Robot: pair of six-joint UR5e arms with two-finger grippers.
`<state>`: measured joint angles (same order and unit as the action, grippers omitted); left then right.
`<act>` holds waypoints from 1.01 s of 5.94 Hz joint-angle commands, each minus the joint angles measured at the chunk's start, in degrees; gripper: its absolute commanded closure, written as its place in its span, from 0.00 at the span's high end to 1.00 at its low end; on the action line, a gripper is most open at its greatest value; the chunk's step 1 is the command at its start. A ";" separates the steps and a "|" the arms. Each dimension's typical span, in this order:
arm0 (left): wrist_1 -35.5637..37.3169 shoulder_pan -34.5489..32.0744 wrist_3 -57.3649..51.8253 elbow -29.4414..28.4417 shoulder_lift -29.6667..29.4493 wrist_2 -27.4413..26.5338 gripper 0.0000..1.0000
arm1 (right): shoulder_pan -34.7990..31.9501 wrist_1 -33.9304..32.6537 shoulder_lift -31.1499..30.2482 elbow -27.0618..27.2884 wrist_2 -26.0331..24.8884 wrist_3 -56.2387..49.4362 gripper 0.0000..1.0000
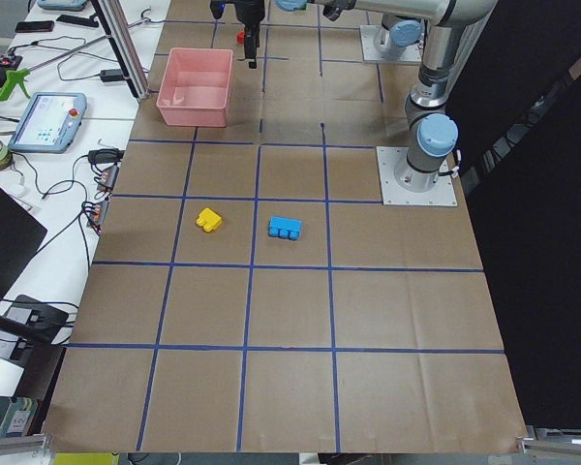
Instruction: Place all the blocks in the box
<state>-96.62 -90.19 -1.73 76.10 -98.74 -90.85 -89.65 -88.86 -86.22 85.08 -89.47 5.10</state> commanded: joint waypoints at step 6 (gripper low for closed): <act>-1.03 6.82 -5.62 5.35 0.05 -0.47 0.99 | 0.00 0.00 0.00 0.00 -0.09 0.00 1.00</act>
<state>-97.67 -86.79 -4.82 79.27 -98.47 -91.29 -89.65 -88.86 -86.15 85.08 -89.55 5.10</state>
